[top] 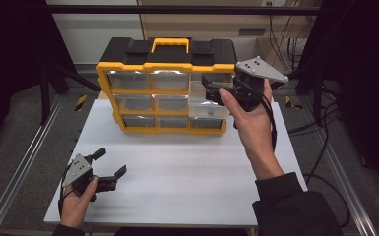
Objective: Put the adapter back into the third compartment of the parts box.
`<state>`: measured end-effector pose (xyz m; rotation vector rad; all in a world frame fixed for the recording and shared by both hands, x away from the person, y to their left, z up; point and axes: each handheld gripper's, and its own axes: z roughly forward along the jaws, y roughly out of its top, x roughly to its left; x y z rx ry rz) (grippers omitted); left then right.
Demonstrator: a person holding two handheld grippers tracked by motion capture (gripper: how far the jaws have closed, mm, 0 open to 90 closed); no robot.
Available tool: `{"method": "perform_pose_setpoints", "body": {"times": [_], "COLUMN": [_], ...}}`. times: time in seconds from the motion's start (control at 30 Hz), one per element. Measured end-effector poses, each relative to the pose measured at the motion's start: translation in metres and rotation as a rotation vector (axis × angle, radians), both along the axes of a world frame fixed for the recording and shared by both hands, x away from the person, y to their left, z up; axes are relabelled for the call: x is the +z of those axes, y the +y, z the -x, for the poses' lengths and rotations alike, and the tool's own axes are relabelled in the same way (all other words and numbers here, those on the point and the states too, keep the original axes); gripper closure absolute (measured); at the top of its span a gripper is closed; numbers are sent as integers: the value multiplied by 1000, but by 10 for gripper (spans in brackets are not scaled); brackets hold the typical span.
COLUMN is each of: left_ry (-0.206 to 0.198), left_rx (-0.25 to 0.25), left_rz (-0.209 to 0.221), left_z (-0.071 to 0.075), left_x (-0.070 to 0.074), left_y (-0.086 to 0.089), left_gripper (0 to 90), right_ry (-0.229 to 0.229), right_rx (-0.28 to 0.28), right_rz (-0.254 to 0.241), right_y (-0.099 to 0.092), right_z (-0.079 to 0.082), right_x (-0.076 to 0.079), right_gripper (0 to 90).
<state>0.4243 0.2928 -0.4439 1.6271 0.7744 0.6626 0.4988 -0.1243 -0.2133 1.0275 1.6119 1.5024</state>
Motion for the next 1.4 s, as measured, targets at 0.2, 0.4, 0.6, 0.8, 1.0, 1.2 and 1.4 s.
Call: {"method": "perform_pose_setpoints", "body": {"times": [0.2, 0.4, 0.6, 0.8, 1.0, 1.2, 1.4], "left_ry": [6, 9, 8, 12, 14, 14, 12], "left_rx": [-4, 0, -1, 6, 6, 10, 13], "left_rz": [4, 13, 8, 8, 3, 5, 8], "left_z": [1, 1, 1, 0, 0, 0, 0], "left_x": [-1, -1, -1, -2, -2, -3, -2], "left_y": [0, 1, 1, 1, 0, 1, 2], "left_gripper": [20, 20, 20, 20, 20, 20, 20], "right_ry": [0, 10, 21, 9, 8, 15, 18], "right_rx": [-2, 11, 23, 26, 27, 29, 29], "right_rz": [6, 11, 12, 13, 5, 2, 2], "right_y": [-5, -9, -10, -16, -23, -26, -27], "right_z": [4, 9, 12, 21, 26, 29, 34], "right_x": [0, -5, -15, -16, -19, -24, -36], "right_gripper": [47, 45, 41, 39, 36, 35, 35]}}
